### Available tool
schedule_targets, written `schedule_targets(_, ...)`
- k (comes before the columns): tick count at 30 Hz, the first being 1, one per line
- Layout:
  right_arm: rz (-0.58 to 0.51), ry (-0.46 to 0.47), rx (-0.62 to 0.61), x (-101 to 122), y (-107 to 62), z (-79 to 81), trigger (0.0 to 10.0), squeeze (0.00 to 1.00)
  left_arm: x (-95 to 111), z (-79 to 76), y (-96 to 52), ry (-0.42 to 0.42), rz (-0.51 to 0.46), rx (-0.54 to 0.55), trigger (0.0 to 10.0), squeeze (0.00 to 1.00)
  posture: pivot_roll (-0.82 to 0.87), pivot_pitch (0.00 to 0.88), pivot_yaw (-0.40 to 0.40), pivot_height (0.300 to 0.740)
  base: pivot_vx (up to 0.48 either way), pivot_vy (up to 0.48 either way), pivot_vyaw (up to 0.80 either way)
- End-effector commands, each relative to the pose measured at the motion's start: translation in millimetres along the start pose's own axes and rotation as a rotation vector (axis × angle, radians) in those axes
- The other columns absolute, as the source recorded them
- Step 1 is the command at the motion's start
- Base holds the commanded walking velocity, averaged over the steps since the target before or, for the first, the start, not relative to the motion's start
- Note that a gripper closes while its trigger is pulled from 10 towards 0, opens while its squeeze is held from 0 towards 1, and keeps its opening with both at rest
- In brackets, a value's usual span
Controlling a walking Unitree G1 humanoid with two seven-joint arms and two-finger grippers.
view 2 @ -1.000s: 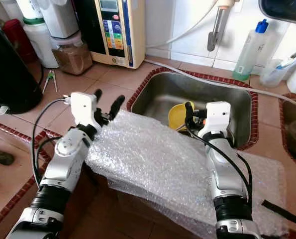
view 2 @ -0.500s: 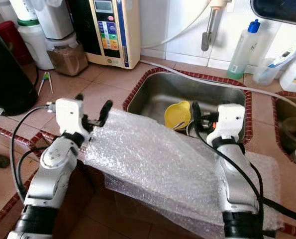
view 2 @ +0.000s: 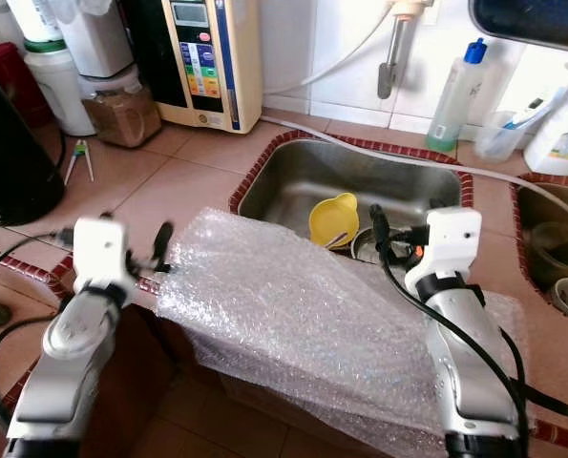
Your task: Kitchen organization
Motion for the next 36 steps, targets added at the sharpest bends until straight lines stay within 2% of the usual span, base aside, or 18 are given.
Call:
schedule_targets(1, -0.013, 0.015, 0.022, 5, -0.8, 6.5, 10.0, 1.00, 1, 6.3, -3.6, -0.023, 0.007, -0.006, 10.0, 0.00, -0.08, 0.009, 0.011, 0.740, 0.000, 0.000, 0.00)
schedule_targets(3, -0.010, 0.028, 0.024, 5, -1.1, 8.4, 10.0, 1.00, -2, 7.9, -6.7, -0.023, 0.017, -0.015, 10.0, 0.00, -0.07, 0.007, 0.009, 0.740, 0.000, 0.000, 0.00)
schedule_targets(6, -0.005, 0.032, 0.029, 3, 0.0, 12.8, 10.0, 1.00, -7, 10.3, -12.7, 0.023, 0.018, -0.013, 10.0, 0.00, -0.07, 0.003, 0.008, 0.740, 0.000, 0.000, 0.00)
schedule_targets(11, 0.011, 0.045, 0.029, 2, 2.5, 16.2, 10.0, 1.00, -8, 8.6, -14.4, 0.029, 0.024, -0.029, 10.0, 0.00, -0.07, 0.000, 0.008, 0.740, 0.000, 0.000, 0.00)
schedule_targets(12, 0.015, 0.048, 0.031, 1, 2.6, 16.7, 10.0, 0.82, -7, 8.0, -13.8, 0.028, 0.022, -0.033, 10.0, 0.00, -0.07, 0.000, 0.009, 0.740, 0.000, 0.000, 0.00)
schedule_targets(13, 0.017, 0.046, 0.033, 1, 2.8, 17.3, 10.0, 0.19, -6, 7.5, -12.5, 0.026, 0.017, -0.034, 10.0, 0.00, -0.07, 0.000, 0.009, 0.740, 0.000, 0.000, 0.00)
schedule_targets(14, 0.019, 0.047, 0.034, 1, 3.0, 17.9, 10.0, 0.00, -3, 6.8, -10.8, 0.024, 0.013, -0.034, 10.0, 0.00, -0.07, 0.000, 0.009, 0.740, 0.000, 0.000, -0.43)
schedule_targets(20, 0.039, 0.064, 0.051, -1, 3.6, 21.7, 10.0, 0.00, 10, 5.9, -2.4, -0.056, -0.007, -0.007, 10.0, 0.00, -0.08, 0.000, 0.002, 0.740, 0.000, 0.000, -0.65)
schedule_targets(24, 0.056, 0.074, 0.078, -3, 1.9, 28.2, 10.0, 0.00, 44, 6.1, 3.7, -0.113, -0.102, 0.015, 10.0, 0.00, -0.08, 0.000, -0.003, 0.740, 0.000, 0.000, -0.78)
schedule_targets(26, 0.056, 0.075, 0.076, -3, 2.4, 29.2, 10.0, 0.00, 50, 5.2, 4.2, -0.108, -0.118, 0.008, 10.0, 0.00, -0.08, 0.004, 0.000, 0.740, 0.000, 0.000, -0.78)
schedule_targets(30, 0.050, 0.079, 0.074, -1, 3.2, 30.3, 10.0, 0.00, 51, 2.8, 4.2, -0.088, -0.116, -0.008, 10.0, 0.00, -0.08, 0.007, 0.004, 0.740, 0.000, 0.000, -0.77)
schedule_targets(31, 0.042, 0.100, 0.065, 0, 2.1, 29.1, 10.0, 0.00, 44, 1.3, 2.3, -0.094, -0.087, -0.025, 10.0, 0.00, -0.08, 0.010, 0.006, 0.740, 0.000, 0.000, -0.78)
schedule_targets(36, 0.044, 0.100, 0.062, 0, 1.1, 28.5, 10.0, 0.00, 40, -0.8, 1.0, -0.090, -0.075, -0.039, 10.0, 0.00, -0.08, 0.015, 0.006, 0.740, 0.000, 0.000, -0.43)
Point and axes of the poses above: a point about 5 cm out from each wrist's last joint towards the gripper, its own y axis pointing out of the wrist towards the gripper, its own x axis along the axis of the wrist's last joint, z = x × y, the point moved 3 cm from there along y, pointing out of the wrist towards the gripper, and after that the axes turned 3 degrees about y, right-handed, at the moved point
